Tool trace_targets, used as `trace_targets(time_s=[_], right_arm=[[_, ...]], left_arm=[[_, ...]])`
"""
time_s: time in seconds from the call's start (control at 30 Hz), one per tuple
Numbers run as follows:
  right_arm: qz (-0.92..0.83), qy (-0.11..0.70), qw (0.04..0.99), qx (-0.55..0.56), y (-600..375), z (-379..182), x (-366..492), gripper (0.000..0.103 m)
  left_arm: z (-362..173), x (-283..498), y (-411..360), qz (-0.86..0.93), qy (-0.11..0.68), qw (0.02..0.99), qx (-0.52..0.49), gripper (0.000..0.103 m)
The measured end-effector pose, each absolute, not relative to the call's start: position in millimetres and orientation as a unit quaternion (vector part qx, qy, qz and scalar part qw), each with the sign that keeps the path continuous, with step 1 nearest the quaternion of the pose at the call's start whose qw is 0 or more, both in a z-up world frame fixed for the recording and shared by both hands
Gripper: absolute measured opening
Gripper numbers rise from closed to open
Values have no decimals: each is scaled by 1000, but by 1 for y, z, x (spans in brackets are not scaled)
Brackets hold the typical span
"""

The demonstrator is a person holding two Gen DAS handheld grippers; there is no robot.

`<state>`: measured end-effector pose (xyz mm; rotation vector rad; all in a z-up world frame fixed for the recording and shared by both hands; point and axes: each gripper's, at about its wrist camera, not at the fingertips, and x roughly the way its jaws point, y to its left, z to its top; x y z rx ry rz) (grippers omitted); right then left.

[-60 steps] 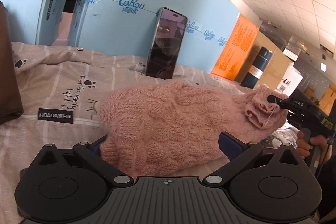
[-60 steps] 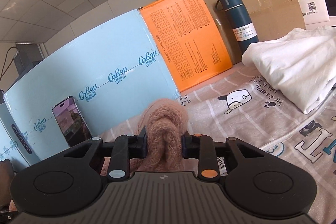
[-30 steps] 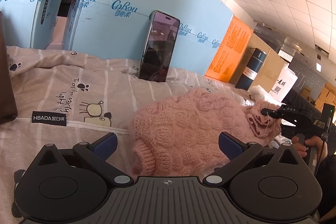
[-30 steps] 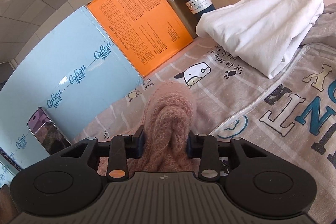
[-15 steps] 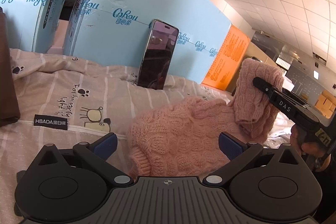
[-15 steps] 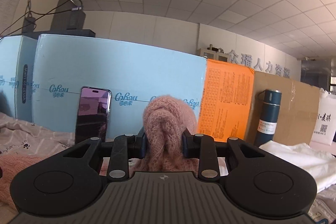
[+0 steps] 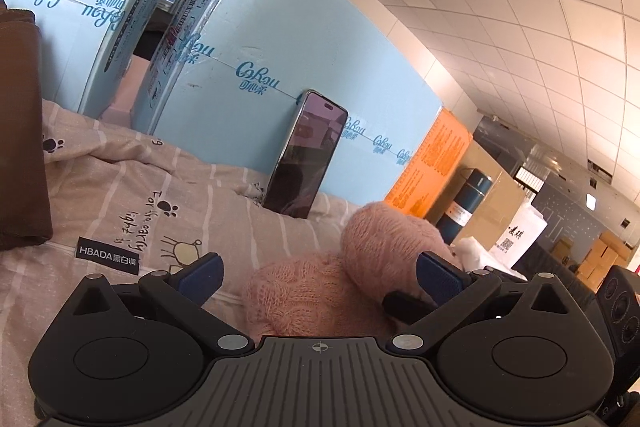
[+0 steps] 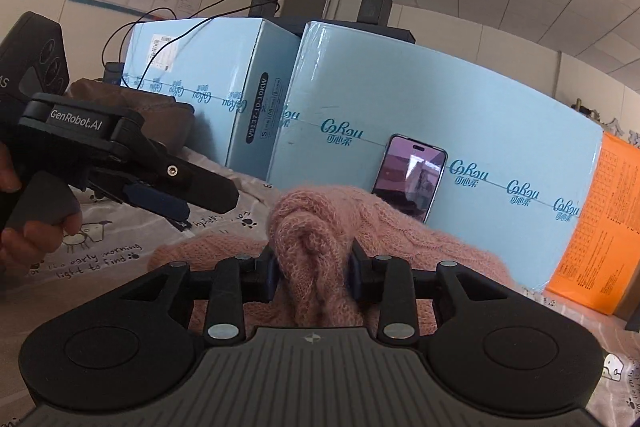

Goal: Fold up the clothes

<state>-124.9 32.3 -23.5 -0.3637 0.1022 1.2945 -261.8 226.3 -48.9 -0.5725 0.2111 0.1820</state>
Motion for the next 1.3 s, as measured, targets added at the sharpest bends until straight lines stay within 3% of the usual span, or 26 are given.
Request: trace_targets(time_s=[0.17, 0.37, 0.63, 0.8, 0.87, 0.9, 0.97, 1.0, 1.03, 1.1, 1.3], right_arm=[[648, 107, 741, -140, 32, -29, -122, 70], [683, 156, 712, -53, -3, -9, -90, 80], [656, 284, 682, 157, -47, -17, -9, 82], [658, 306, 661, 191, -52, -23, 2, 82], [658, 312, 658, 189, -51, -24, 2, 82], [658, 317, 657, 188, -50, -25, 3, 82], [655, 324, 657, 184, -48, -27, 2, 82], [654, 325, 658, 183, -47, -28, 2, 82], [652, 326, 659, 183, -46, -28, 2, 82], [651, 326, 660, 185, -46, -29, 3, 82], [663, 311, 647, 210, -52, -28, 5, 82]], left_arm=[[-46, -268, 228, 61, 67, 950, -299, 103], [-39, -264, 230, 4, 51, 937, -346, 103], [-44, -209, 226, -59, 117, 889, -439, 102], [-49, -186, 218, -30, 157, 890, -428, 101], [-49, -181, 216, -16, 170, 895, -413, 95], [-49, -177, 214, -4, 180, 898, -401, 86], [-49, -169, 211, 23, 208, 905, -369, 59], [-49, -166, 208, 33, 218, 910, -352, 34], [-49, -164, 206, 37, 222, 915, -333, 26], [-43, -167, 198, 31, 207, 931, -300, 20], [-10, -191, 175, 29, 130, 971, -199, 17]])
